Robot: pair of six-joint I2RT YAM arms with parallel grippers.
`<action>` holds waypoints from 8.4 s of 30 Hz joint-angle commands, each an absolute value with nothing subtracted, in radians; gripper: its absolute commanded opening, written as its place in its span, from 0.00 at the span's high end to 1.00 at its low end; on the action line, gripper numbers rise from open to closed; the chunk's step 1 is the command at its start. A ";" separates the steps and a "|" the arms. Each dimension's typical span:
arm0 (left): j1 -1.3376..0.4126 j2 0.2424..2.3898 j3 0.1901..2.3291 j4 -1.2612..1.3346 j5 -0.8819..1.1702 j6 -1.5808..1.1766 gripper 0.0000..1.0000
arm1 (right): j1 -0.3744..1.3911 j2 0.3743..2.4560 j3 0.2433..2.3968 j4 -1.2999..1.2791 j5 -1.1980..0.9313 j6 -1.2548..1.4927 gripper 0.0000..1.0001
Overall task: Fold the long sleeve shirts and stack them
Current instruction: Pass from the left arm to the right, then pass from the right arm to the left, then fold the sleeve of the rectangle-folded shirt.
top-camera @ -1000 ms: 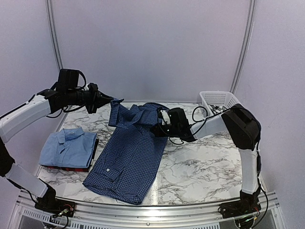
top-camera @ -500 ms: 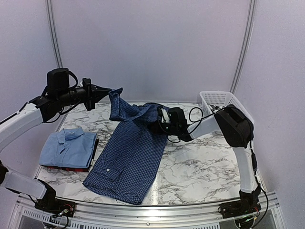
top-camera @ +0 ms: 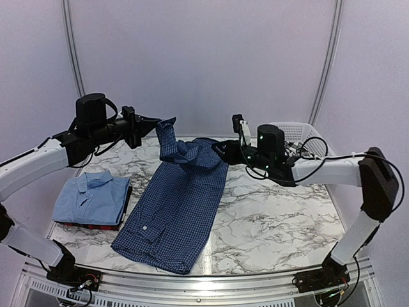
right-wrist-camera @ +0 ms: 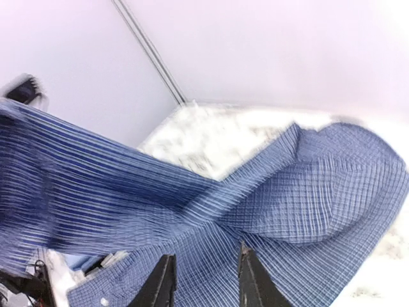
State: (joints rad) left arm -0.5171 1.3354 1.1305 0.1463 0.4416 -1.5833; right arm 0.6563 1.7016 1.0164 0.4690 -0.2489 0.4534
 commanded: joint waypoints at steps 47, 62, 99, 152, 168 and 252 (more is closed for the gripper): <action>-0.598 1.398 1.127 0.317 0.390 -1.652 1.00 | 0.869 1.721 1.419 0.008 -0.162 0.466 0.45; -0.598 1.376 1.104 0.328 0.399 -1.658 1.00 | 0.815 1.799 1.509 0.020 -0.206 0.374 0.45; -0.598 1.172 0.740 0.331 0.519 -1.643 1.00 | 0.974 1.596 1.512 -0.247 -0.117 -0.379 1.00; -0.719 1.099 0.877 -0.082 0.021 -0.338 0.37 | 0.836 1.903 1.393 0.662 -0.640 -0.785 1.00; -0.774 1.099 1.018 -0.280 0.038 -0.141 0.11 | 0.842 1.959 1.520 0.435 -0.633 -0.780 0.97; -0.533 1.347 1.143 -0.458 -0.146 -0.609 1.00 | 0.663 2.530 2.123 -0.226 0.054 0.377 0.78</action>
